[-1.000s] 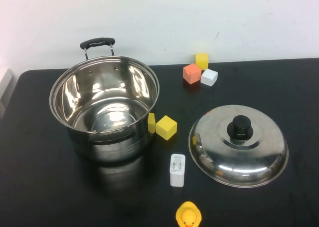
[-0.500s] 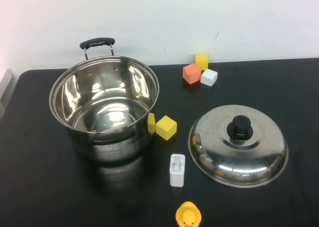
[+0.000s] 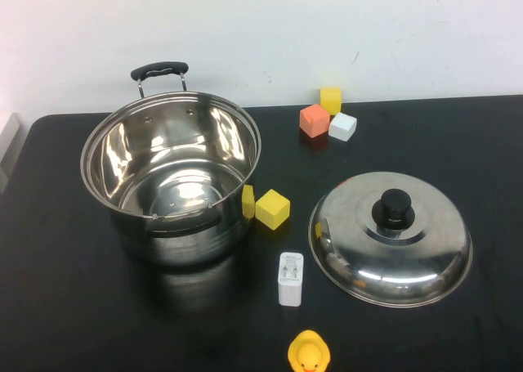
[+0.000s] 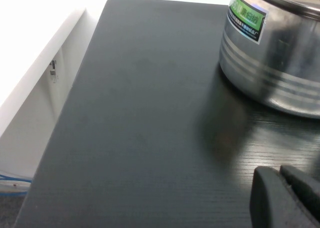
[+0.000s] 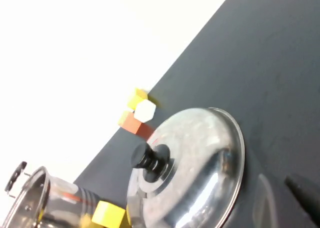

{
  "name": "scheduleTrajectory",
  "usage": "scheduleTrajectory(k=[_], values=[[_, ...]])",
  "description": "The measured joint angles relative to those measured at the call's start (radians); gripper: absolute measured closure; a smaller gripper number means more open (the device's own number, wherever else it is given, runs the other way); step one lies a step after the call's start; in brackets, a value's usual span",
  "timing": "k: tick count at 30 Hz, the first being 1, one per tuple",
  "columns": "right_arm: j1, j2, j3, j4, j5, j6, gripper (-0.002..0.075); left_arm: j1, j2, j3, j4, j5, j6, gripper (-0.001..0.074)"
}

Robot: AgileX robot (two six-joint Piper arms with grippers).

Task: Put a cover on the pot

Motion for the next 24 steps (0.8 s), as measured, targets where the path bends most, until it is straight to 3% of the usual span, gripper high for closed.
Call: scheduleTrajectory(k=[9,16,24], values=[[0.0,0.0,0.0,0.055,0.014,-0.313,0.0696,0.0,0.0,0.0,0.0,0.0,0.0,0.0737],[0.0,0.039,-0.275,0.169,0.245,-0.845,0.0696,0.0,0.0,0.0,0.0,0.0,0.0,0.0737],[0.0,0.386,-0.57,0.427,0.396,-1.386,0.0696,0.0,0.0,0.0,0.0,0.0,0.0,0.0737]])
